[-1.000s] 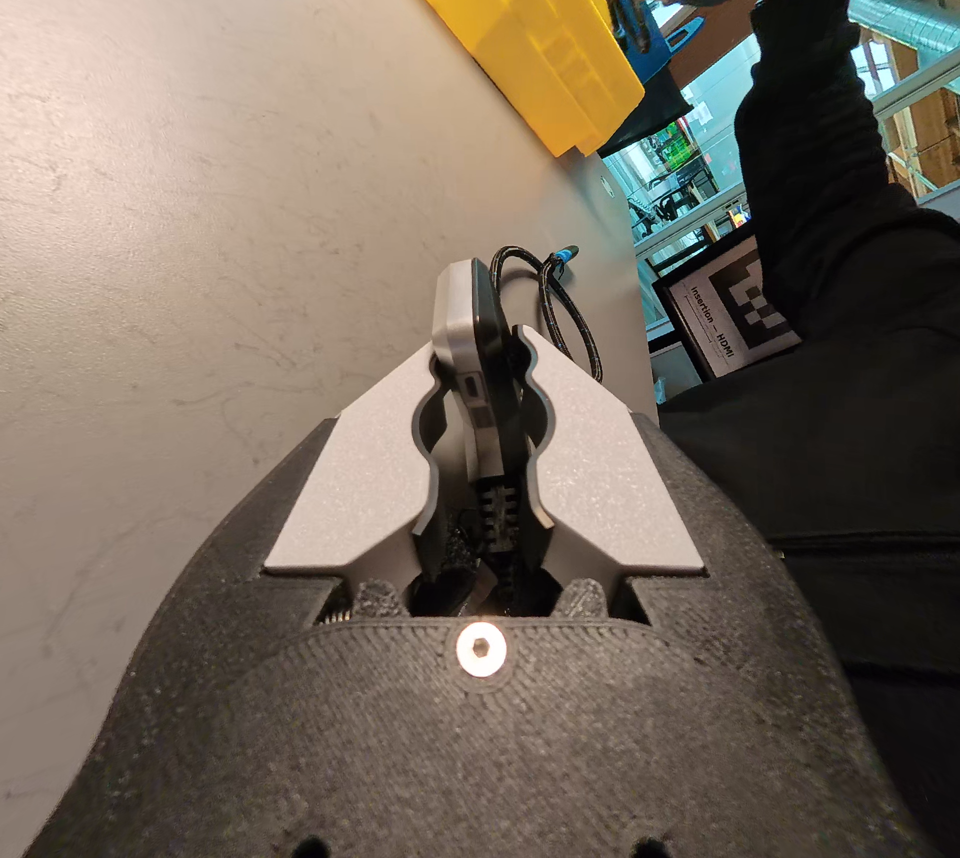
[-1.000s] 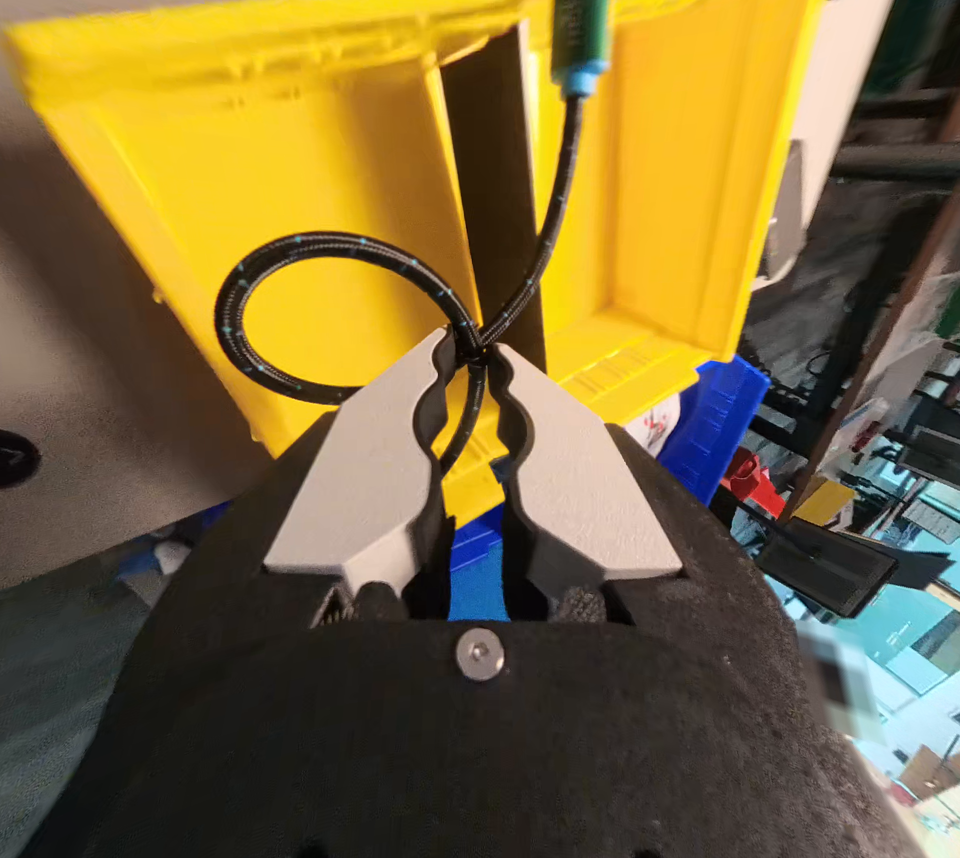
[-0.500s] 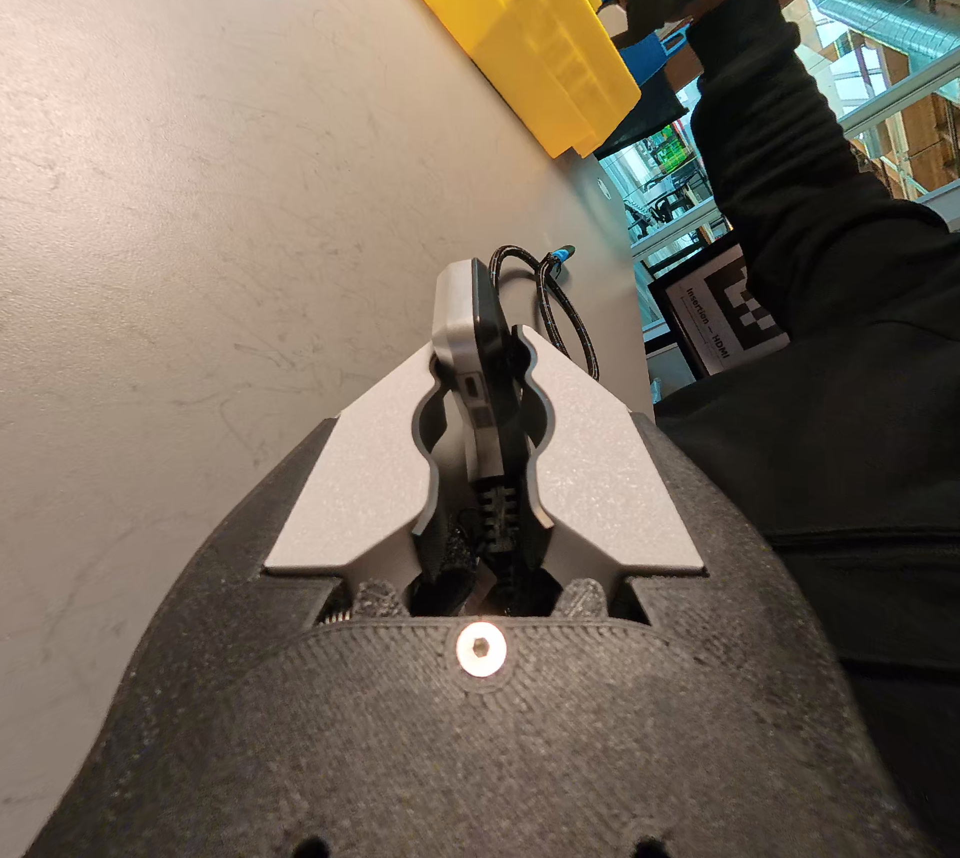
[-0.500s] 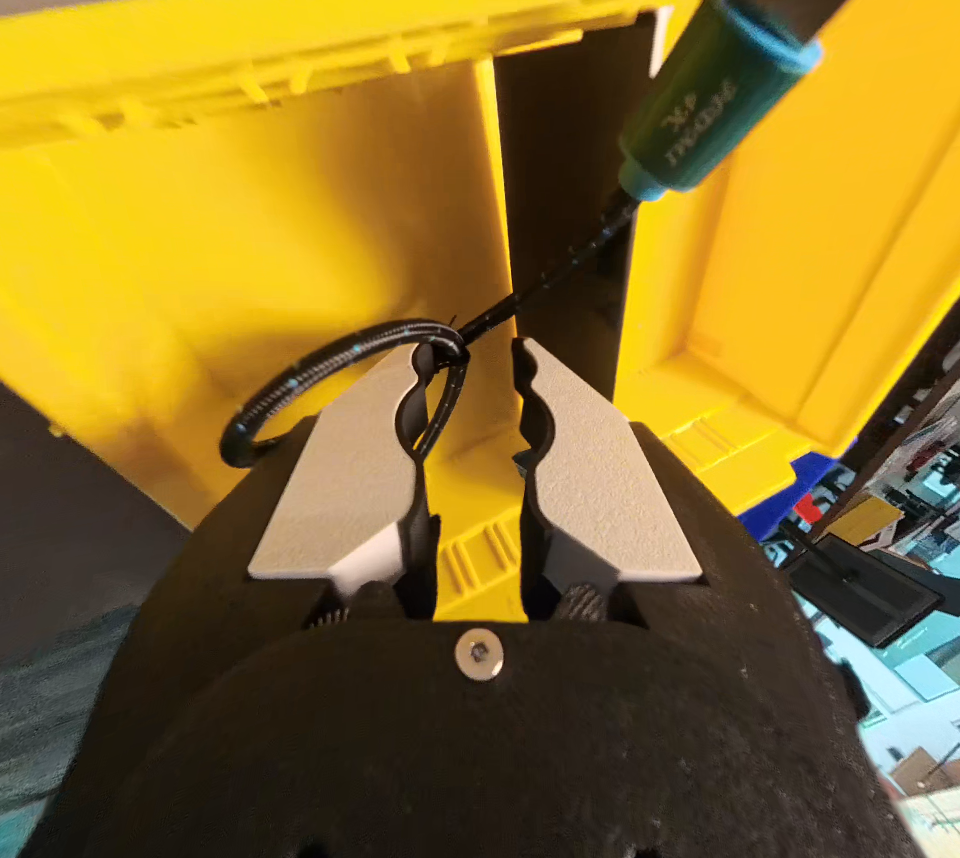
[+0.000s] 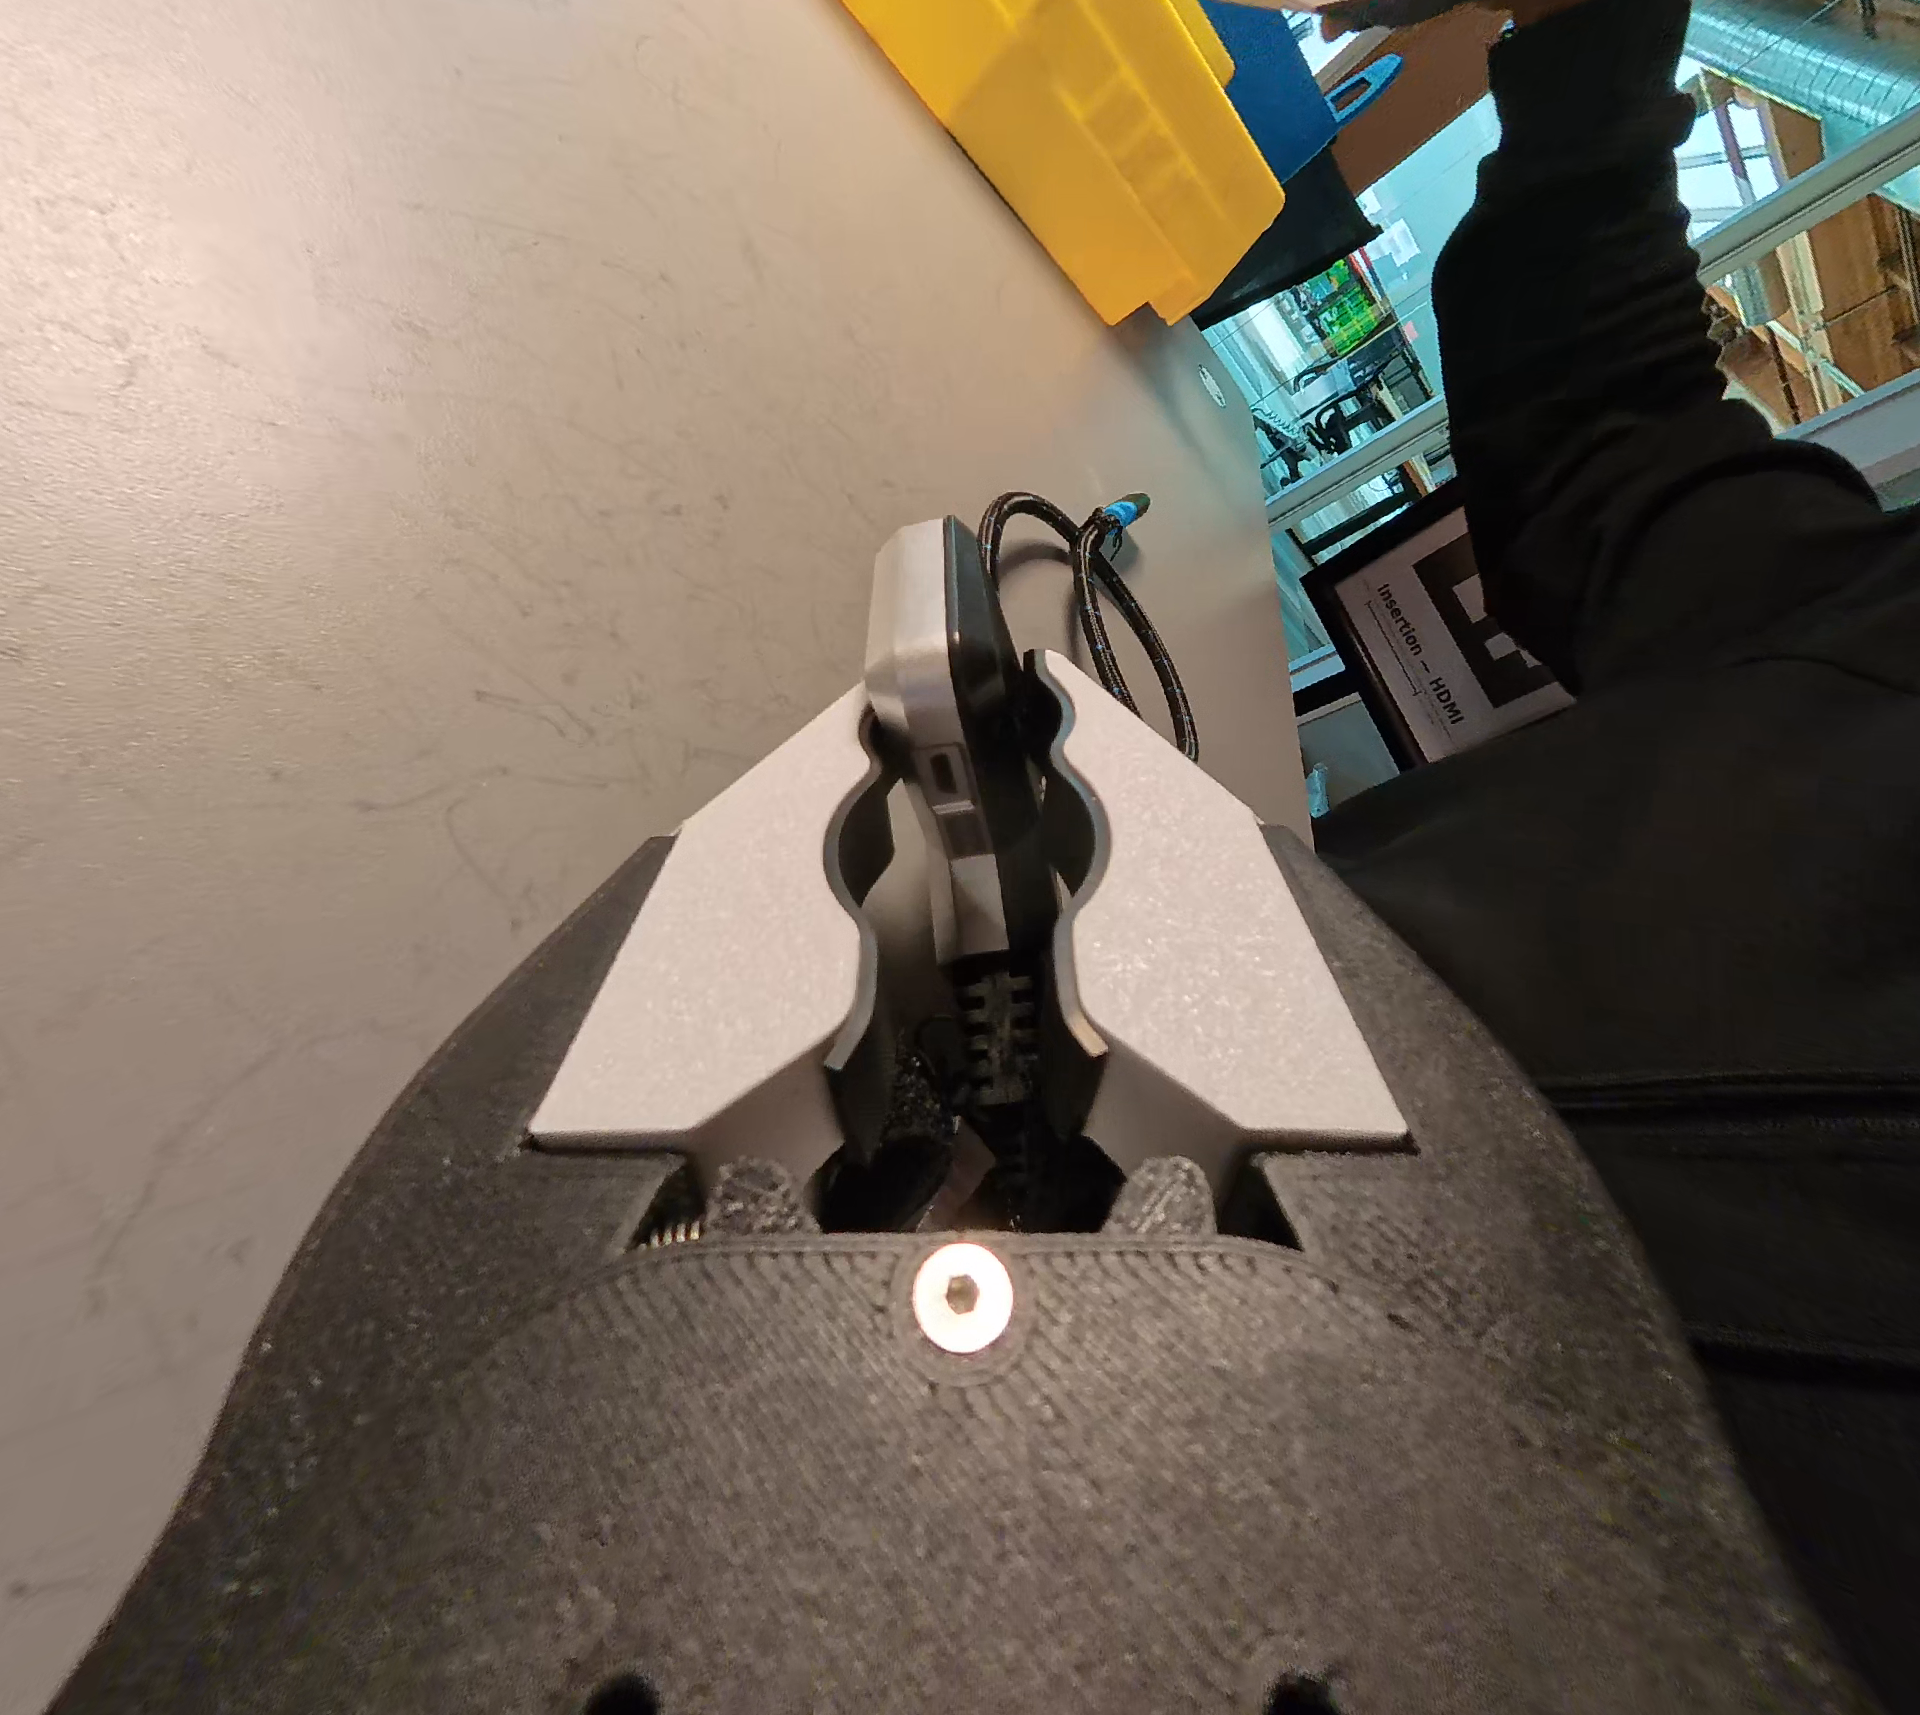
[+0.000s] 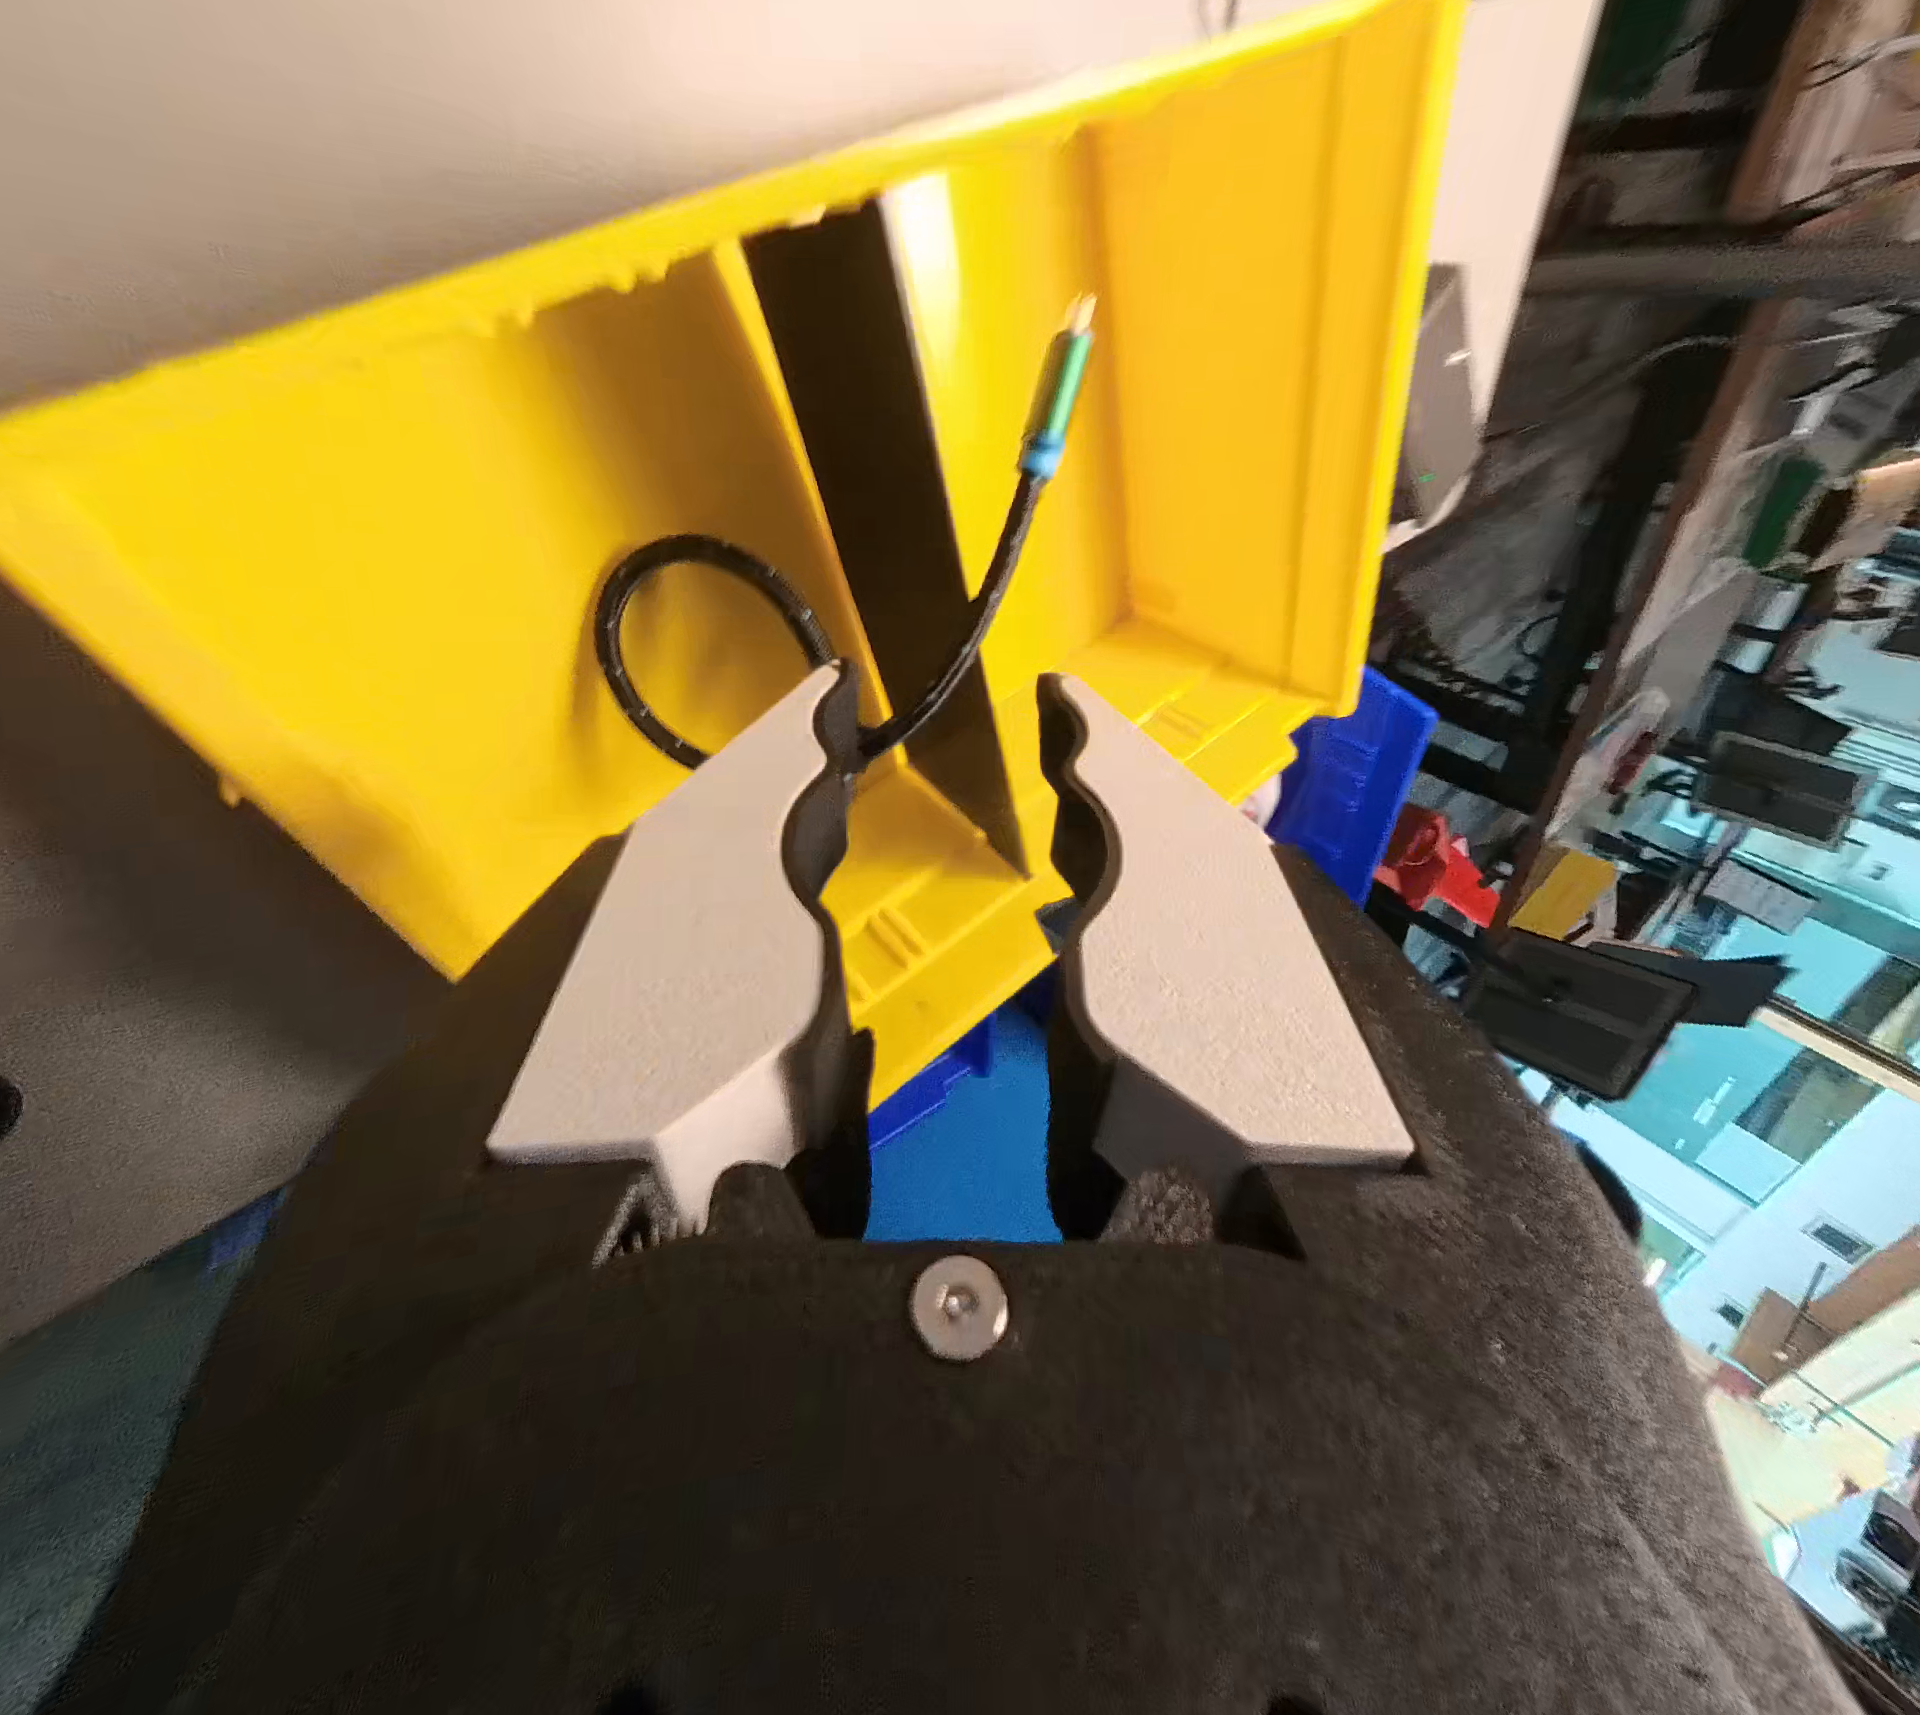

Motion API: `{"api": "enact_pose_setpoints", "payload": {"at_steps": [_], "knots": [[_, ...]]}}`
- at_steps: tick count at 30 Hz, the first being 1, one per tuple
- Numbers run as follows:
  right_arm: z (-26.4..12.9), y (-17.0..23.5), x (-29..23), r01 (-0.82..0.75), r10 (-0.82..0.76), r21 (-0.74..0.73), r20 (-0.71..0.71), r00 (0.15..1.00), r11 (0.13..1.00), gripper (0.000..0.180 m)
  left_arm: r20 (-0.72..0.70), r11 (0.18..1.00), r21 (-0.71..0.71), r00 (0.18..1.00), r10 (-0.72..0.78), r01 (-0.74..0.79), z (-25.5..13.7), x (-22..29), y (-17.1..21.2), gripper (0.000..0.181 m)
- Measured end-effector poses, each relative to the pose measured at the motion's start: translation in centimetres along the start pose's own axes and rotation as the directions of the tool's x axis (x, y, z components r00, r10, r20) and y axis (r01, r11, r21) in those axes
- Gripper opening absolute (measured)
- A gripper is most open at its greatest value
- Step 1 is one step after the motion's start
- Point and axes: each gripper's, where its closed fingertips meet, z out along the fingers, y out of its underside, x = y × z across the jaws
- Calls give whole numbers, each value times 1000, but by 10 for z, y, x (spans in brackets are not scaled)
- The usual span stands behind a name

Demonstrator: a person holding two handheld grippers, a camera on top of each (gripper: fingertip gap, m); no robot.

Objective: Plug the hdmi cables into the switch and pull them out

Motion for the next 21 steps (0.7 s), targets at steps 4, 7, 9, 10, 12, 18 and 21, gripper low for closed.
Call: {"api": "enact_pose_setpoints", "payload": {"at_steps": [4, 7, 9, 10, 12, 18, 21], "knots": [[-7, -11, 10, -56, 55, -31, -53, 997, 998, 36, 1, 1000, 2, 1000, 1, -1, 0, 0, 0, 23], [8, 17, -10, -148, 159, -154, 62, 985, 977, 41, 2, 1000, 2, 1000, 3, -3, 0, 0, 0, 23], [25, 36, -21, -203, 229, -201, 116, 967, 958, 56, 4, 1000, 2, 1000, 5, -5, 0, 0, 0, 23], [36, 42, -24, -212, 240, -209, 119, 963, 955, 60, 4, 1000, 1, 1000, 5, -5, 0, 0, 0, 23], [55, 49, -29, -169, 197, -211, 119, 973, 963, 50, 4, 1000, 1, 1000, 5, -5, 0, 0, 0, 23], [44, 28, -14, -55, 62, -62, 125, 990, 997, 18, 3, 1000, 1, 1000, 0, 0, 0, 0, 0, 23], [29, 26, -21, 6, 2, -34, 234, 972, 999, 18, 1, 1000, 2, 1000, -4, 4, 0, 0, -1, 23]]}}
